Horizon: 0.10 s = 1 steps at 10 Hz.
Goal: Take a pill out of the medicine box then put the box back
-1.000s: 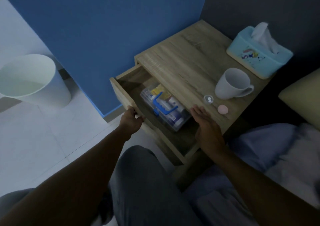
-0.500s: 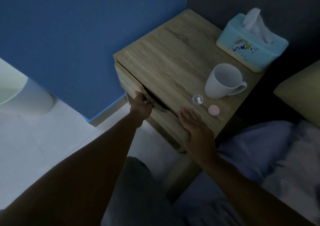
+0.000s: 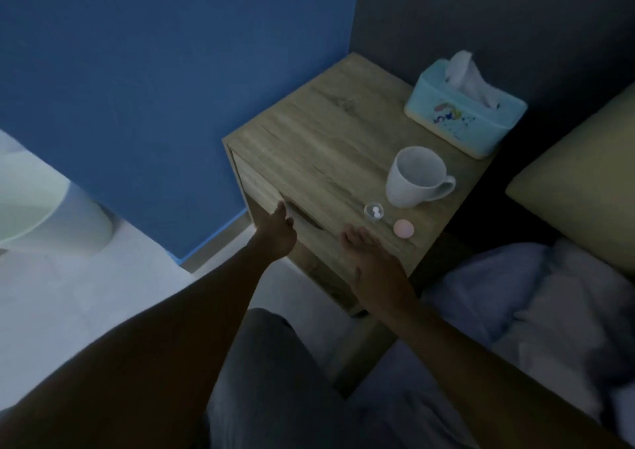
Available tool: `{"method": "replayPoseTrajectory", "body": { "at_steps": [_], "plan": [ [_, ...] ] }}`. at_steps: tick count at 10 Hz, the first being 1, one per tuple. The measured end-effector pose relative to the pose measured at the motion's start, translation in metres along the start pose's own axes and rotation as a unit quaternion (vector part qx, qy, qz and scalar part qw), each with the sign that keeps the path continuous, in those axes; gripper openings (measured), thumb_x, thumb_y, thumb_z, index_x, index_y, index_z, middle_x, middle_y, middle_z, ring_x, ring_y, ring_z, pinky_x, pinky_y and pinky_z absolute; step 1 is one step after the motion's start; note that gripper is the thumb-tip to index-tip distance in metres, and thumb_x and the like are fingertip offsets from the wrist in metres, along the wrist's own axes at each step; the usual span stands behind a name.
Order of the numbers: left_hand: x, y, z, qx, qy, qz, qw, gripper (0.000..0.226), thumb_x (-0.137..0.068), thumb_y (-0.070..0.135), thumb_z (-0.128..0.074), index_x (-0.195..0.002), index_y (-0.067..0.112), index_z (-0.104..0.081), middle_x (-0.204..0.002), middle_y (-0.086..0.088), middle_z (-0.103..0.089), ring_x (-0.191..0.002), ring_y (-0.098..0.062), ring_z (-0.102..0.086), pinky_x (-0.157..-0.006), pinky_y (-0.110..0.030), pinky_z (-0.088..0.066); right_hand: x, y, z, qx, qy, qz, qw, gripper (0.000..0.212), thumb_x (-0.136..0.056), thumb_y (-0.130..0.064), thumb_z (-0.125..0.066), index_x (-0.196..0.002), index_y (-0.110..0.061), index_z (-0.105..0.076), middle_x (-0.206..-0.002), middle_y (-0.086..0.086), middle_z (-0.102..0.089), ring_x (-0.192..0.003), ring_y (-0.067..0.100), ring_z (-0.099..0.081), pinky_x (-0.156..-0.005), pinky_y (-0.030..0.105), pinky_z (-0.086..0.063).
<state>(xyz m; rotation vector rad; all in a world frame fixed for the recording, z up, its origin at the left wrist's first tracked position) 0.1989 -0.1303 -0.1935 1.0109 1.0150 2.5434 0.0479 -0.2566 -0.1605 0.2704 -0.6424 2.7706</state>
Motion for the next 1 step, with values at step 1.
{"method": "replayPoseTrajectory", "body": {
  "at_steps": [1],
  "plan": [
    [0.0365, 0.0216, 0.0235, -0.052, 0.027, -0.053, 0.997, 0.062, -0.100, 0.015, -0.041, -0.156, 0.014, -0.014, -0.155, -0.019, -0.034, -0.137, -0.033, -0.042, -0.102, -0.034, -0.039, 0.0012, -0.0112, 0.0109, -0.014, -0.042, -0.024, 0.999, 0.071, -0.096, -0.002, -0.045, -0.159, -0.020, -0.017, -0.169, -0.004, -0.008, -0.155, 0.016, -0.006, -0.124, 0.036, -0.017]
  ]
}}
Point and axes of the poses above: each hand's wrist, its own x-axis away from the middle knuckle, its own z-axis out of the back of the hand, y = z × x, the point moved 7 cm from there along -x, towards the middle knuckle
